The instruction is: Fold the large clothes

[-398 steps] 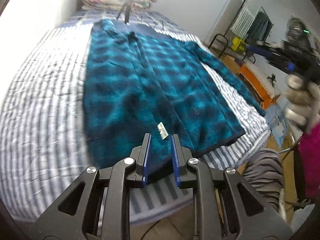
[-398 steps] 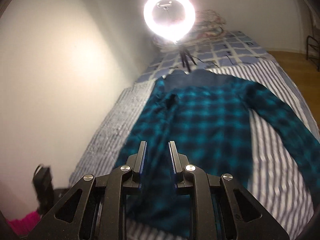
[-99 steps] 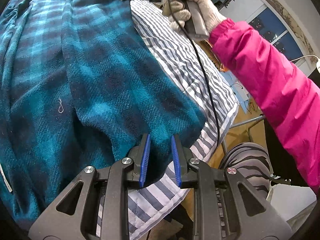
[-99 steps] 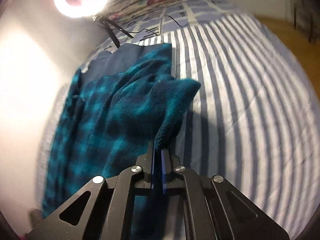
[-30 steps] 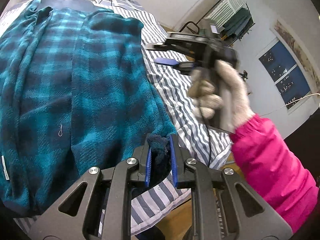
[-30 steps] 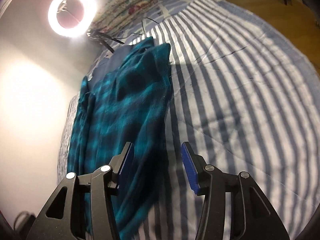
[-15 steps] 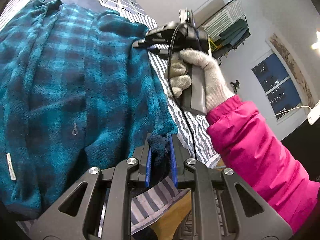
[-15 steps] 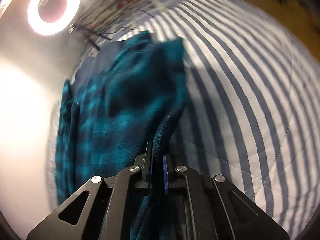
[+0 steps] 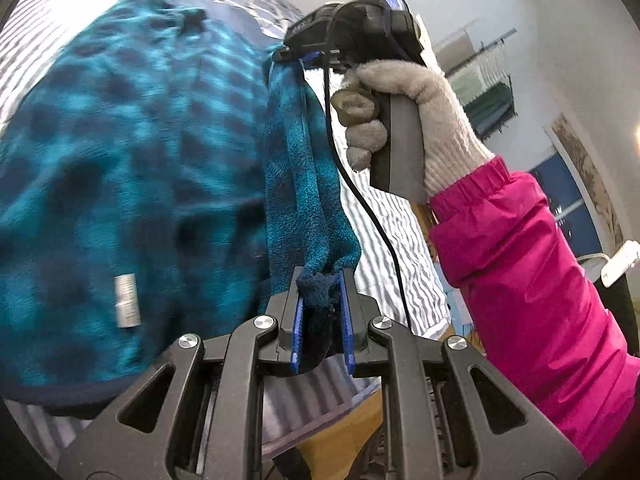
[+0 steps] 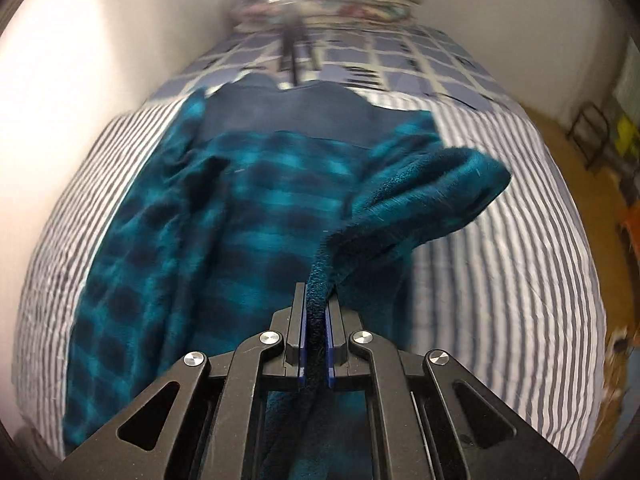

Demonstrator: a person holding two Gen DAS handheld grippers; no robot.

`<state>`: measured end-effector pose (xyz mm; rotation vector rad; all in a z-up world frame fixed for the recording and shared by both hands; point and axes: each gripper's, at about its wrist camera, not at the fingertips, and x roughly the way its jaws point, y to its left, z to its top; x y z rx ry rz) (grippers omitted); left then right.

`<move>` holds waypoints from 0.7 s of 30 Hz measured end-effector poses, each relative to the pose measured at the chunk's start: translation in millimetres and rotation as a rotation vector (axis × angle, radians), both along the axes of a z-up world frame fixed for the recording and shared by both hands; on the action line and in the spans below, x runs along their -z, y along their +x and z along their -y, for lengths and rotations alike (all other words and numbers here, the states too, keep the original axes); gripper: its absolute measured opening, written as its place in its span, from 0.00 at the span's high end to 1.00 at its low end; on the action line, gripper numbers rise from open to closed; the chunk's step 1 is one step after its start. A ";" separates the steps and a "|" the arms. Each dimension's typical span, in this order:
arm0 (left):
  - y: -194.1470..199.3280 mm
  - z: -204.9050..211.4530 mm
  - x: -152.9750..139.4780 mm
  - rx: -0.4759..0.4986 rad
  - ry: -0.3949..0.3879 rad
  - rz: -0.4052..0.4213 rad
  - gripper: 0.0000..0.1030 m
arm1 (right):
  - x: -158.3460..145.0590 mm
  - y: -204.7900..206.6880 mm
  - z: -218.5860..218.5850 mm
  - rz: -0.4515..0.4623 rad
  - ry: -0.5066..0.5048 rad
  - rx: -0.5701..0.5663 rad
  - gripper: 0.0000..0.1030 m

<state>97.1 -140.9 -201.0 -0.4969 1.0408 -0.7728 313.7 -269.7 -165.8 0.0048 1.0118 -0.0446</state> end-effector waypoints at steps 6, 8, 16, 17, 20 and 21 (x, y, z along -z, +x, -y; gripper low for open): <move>-7.2 -32.6 16.2 -0.059 0.014 -0.043 0.87 | 31.7 20.5 -78.4 -0.041 -0.150 -0.150 0.95; -8.7 -40.4 21.7 -0.076 0.016 -0.058 0.87 | 49.6 27.2 -94.2 -0.070 -0.184 -0.172 0.95; -11.1 -38.8 24.6 -0.075 0.043 -0.047 0.87 | 56.7 24.8 -93.1 -0.078 -0.187 -0.236 0.92; -12.5 -36.1 24.3 -0.071 0.052 -0.041 0.87 | 49.6 19.7 -90.3 -0.072 -0.150 -0.246 0.91; -14.5 -30.7 24.2 -0.073 0.068 -0.037 0.87 | 26.9 6.1 -71.6 -0.057 0.017 -0.260 0.86; -12.0 -37.4 24.4 -0.075 0.069 -0.037 0.87 | 20.5 -0.9 -67.4 -0.045 0.042 -0.259 0.86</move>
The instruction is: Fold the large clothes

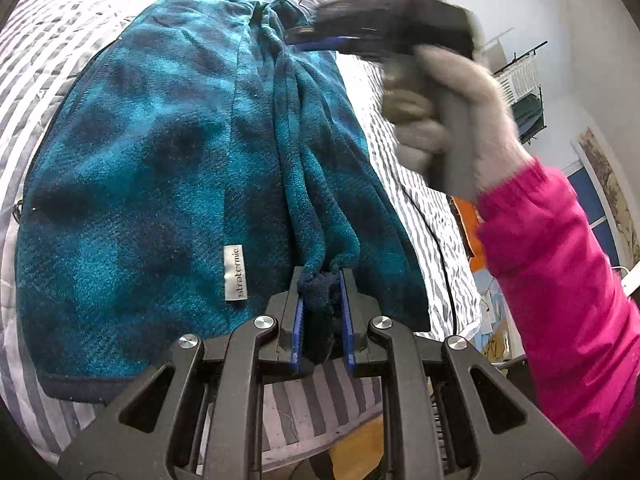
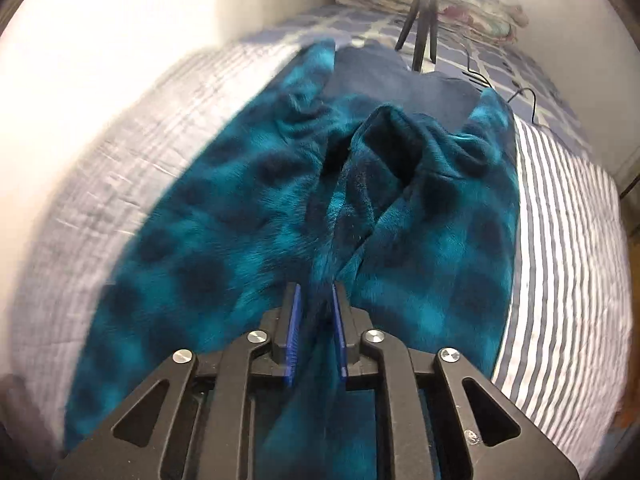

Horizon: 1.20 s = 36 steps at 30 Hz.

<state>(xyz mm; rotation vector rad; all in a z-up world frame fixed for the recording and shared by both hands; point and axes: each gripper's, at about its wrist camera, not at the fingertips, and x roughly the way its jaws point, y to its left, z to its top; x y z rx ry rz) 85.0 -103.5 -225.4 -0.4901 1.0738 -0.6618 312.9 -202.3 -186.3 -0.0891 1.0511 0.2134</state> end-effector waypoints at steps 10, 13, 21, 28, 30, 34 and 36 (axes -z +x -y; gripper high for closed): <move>-4.1 1.0 -3.7 -0.015 0.016 -0.009 0.87 | -17.4 -135.7 75.2 0.012 0.149 0.166 0.61; -1.3 -2.2 -0.5 -0.024 0.000 -0.028 0.87 | 2.8 -166.7 84.7 -0.048 0.174 0.192 0.60; 3.2 -8.1 4.4 -0.044 -0.075 -0.090 0.87 | 55.4 -202.0 88.3 -0.201 0.295 0.224 0.57; -4.0 -9.1 -12.1 -0.048 -0.164 -0.086 0.87 | 41.3 -202.6 97.1 -0.176 0.449 0.215 0.90; -6.1 -0.1 -10.6 -0.032 -0.084 -0.048 0.87 | 26.7 -205.5 97.8 -0.138 0.408 0.199 0.91; -6.4 29.0 9.9 0.041 0.133 0.022 0.87 | 38.8 -203.9 82.4 -0.140 0.221 0.186 0.92; -7.3 33.7 5.0 0.051 0.154 0.047 0.86 | 53.1 -201.9 74.8 -0.153 0.162 0.185 0.92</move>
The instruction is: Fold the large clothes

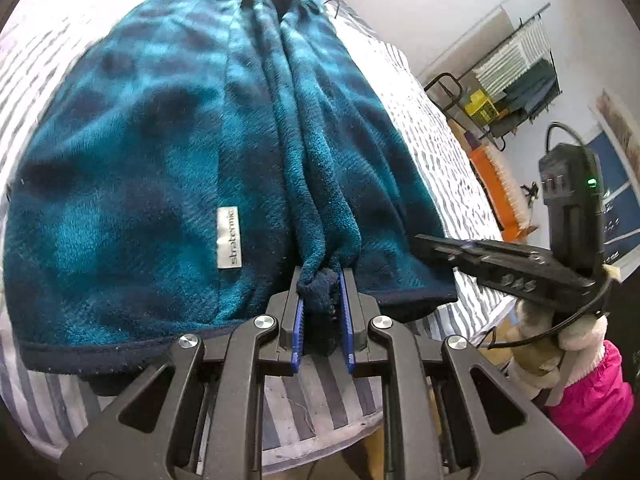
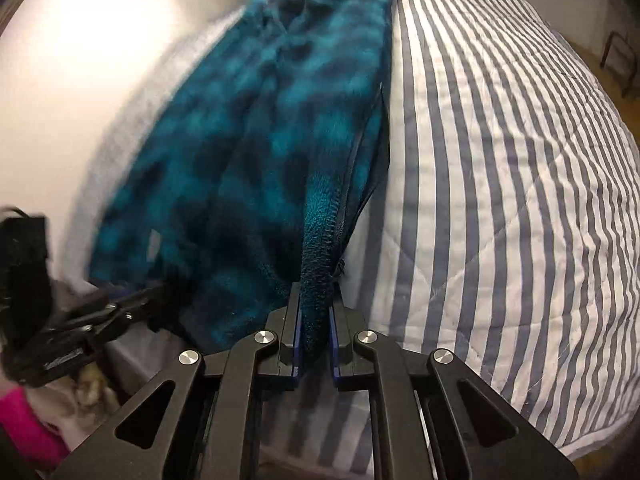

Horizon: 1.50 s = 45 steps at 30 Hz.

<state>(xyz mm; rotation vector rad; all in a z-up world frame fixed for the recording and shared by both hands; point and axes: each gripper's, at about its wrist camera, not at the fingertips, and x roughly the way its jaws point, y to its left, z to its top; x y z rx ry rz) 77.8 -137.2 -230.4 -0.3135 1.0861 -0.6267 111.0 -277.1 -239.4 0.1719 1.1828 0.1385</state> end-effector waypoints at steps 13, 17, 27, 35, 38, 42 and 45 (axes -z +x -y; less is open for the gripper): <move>-3.2 -99.5 -59.6 -0.139 0.001 0.089 0.36 | -12.6 -29.3 44.0 0.068 0.242 0.091 0.60; 25.0 -138.3 -26.4 -0.261 -0.042 -0.081 0.36 | -3.3 -25.9 42.2 0.035 0.341 0.108 0.60; 29.8 -143.8 30.9 -0.253 -0.213 -0.249 0.36 | 25.0 -19.8 12.5 -0.049 0.383 0.048 0.51; 29.4 -126.0 21.2 -0.186 -0.207 -0.231 0.87 | 28.7 -9.5 4.4 -0.041 0.446 0.023 0.85; 15.8 -133.6 -7.1 -0.181 -0.223 -0.180 0.90 | 8.3 -14.8 4.3 0.003 0.403 0.005 0.92; 7.5 -140.4 -25.1 -0.180 -0.231 -0.137 0.91 | -17.6 -29.3 14.3 0.066 0.378 0.014 0.93; 15.7 -133.8 0.9 -0.188 -0.190 -0.198 0.91 | -6.1 -27.2 15.3 0.046 0.354 0.028 0.93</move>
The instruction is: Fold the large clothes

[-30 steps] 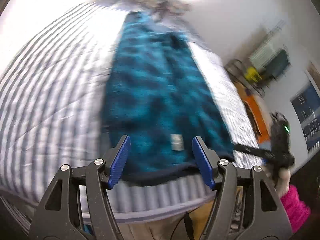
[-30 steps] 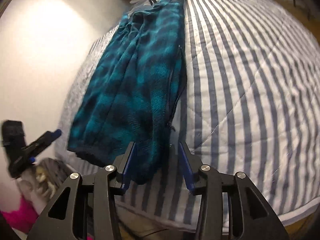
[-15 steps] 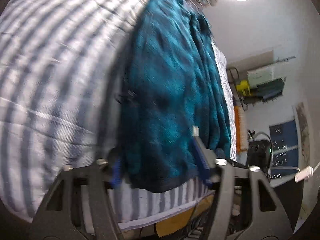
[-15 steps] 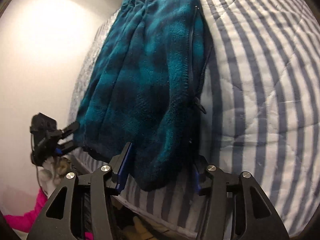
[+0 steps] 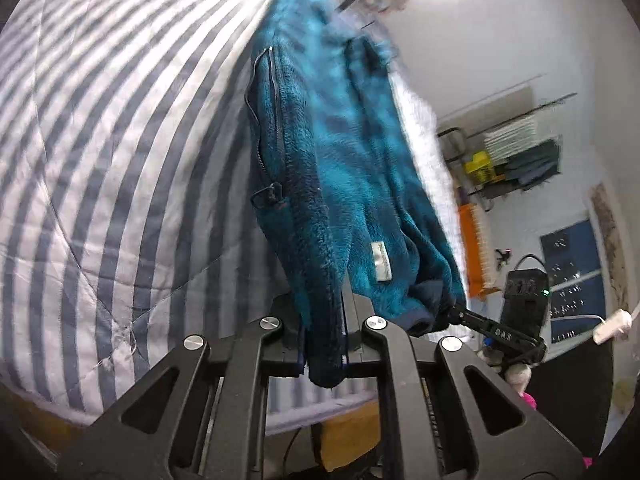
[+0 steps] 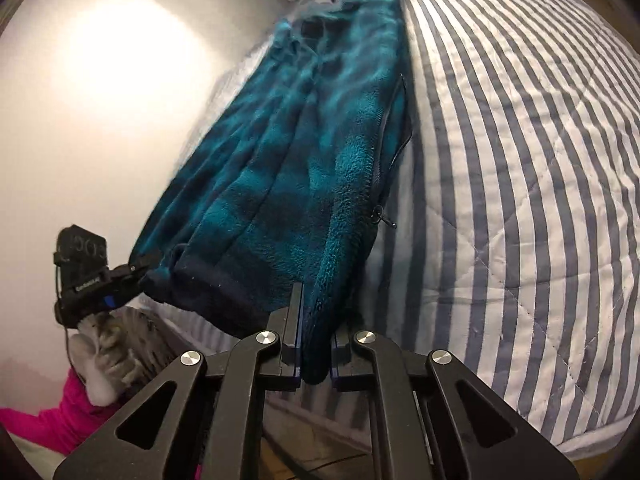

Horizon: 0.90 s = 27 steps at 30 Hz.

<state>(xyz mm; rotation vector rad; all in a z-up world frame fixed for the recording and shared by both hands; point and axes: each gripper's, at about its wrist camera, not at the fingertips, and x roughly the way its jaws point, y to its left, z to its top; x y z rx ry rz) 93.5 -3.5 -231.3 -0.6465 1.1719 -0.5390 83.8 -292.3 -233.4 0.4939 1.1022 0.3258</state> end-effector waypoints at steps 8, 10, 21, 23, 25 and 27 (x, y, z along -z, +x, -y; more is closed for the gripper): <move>0.7 2.0 -15.8 -0.003 -0.008 0.027 0.92 | 8.2 13.8 -26.7 -0.046 -0.126 -0.035 0.93; 2.8 3.4 -33.6 0.004 -0.008 0.067 0.92 | -6.7 14.6 -23.2 -0.024 -0.110 -0.033 0.93; 60.2 15.3 -93.6 -0.025 -0.053 0.162 0.92 | -63.1 47.2 -9.1 0.072 -0.044 0.030 0.93; 76.9 20.2 -98.6 -0.035 -0.053 0.174 0.92 | -72.8 62.9 -2.8 0.086 -0.039 0.045 0.93; 96.3 23.5 -99.4 -0.050 -0.053 0.175 0.92 | -80.8 78.9 -1.4 0.096 -0.043 0.056 0.93; 116.2 25.3 -97.1 -0.066 -0.053 0.168 0.92 | -84.3 93.5 2.7 0.094 -0.035 0.070 0.93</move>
